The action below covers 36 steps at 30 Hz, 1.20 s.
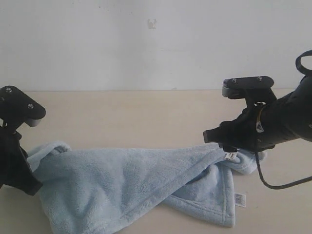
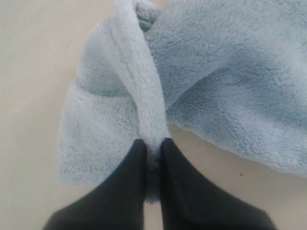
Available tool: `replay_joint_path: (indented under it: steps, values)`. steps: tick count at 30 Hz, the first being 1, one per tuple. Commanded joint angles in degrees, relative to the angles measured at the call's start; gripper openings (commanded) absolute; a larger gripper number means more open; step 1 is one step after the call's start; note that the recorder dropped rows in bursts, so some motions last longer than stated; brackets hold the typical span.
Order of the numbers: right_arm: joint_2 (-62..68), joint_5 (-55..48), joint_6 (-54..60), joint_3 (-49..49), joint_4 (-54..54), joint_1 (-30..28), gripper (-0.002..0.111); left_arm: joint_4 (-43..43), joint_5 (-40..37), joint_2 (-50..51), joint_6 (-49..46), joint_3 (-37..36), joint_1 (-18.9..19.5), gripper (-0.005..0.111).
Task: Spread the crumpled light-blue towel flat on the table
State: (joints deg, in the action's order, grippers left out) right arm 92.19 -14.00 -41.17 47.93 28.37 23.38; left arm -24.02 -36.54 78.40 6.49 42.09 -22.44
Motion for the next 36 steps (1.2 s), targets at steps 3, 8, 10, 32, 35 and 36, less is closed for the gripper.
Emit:
replay_joint_path:
  steps: [3, 8, 10, 32, 35, 36]
  values:
    - [4.95, 1.92, -0.1, 0.22, -0.77, -0.51, 0.052, 2.86, 1.15, -0.06, -0.14, 0.16, 0.19, 0.004]
    - [7.91, 6.43, -0.48, 0.22, -2.32, -0.51, 0.052, 3.76, 1.15, -0.06, -0.14, 0.16, 0.19, 0.004]
    - [8.47, 11.07, -0.48, 0.22, -2.32, -0.51, 0.052, 3.76, 2.18, -0.06, -0.14, 0.16, 0.19, 0.004]
    - [11.33, 17.19, -18.54, 0.22, -2.41, -0.51, 0.014, 3.76, 4.13, -0.06, -0.14, 0.16, 0.19, 0.004]
    - [11.33, 16.55, -18.87, 0.22, -2.41, -0.51, 0.0, 3.76, 4.88, -0.06, -0.14, 0.16, 0.19, 0.004]
    - [11.33, 16.55, -18.87, 0.22, -2.41, -0.51, 0.0, 3.76, 5.45, -0.06, -0.14, 0.16, 0.19, 0.004]
